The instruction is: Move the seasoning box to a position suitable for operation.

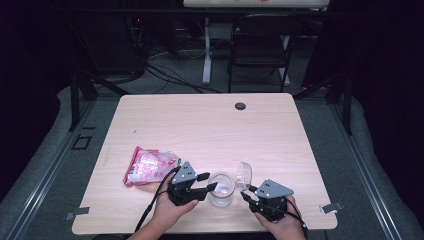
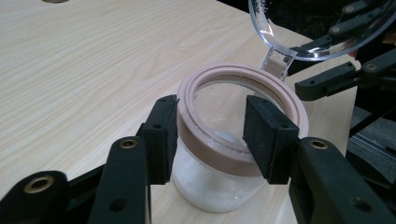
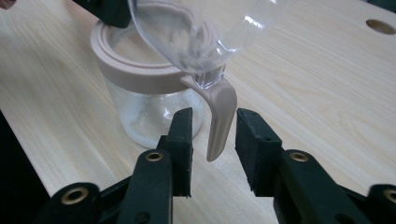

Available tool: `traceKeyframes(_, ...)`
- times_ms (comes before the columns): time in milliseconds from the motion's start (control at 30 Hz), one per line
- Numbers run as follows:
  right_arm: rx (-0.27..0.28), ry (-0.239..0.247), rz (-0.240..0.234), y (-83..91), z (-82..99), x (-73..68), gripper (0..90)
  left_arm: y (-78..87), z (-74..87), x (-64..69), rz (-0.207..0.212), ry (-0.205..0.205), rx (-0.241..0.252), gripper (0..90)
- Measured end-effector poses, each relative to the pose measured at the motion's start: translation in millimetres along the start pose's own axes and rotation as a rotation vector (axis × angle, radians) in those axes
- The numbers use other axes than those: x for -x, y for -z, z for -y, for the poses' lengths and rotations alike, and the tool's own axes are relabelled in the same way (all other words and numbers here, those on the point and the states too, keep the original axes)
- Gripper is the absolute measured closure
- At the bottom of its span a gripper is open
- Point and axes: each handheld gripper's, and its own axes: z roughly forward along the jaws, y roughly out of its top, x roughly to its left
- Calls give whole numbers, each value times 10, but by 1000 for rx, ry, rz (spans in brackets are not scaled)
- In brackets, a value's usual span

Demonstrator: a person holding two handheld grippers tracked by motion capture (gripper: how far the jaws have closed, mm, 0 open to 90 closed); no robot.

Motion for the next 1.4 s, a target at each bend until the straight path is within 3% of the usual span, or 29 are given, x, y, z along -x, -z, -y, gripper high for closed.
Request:
traceKeyframes(367, -10, -62, -26, -86, 41, 110, 768, 83, 4, -40, 0, 28, 31, 535)
traceKeyframes(733, -4, -81, -20, -106, 38, 224, 821, 160, 36, -74, -22, 30, 40, 535)
traceKeyframes(967, 7, -131, -7, -110, 45, 358, 892, 212, 61, -100, -41, 35, 39, 536)
traceKeyframes(1100, 15, -210, -84, -105, 80, 436, 844, 245, 77, -111, -51, 37, 45, 536)
traceKeyframes(1267, -3, -177, -102, -123, 90, 375, 776, 279, 93, -126, -61, 44, 42, 536)
traceKeyframes(1400, -28, -145, -71, -218, 92, 327, 755, 290, 105, -130, -66, 48, 48, 535)
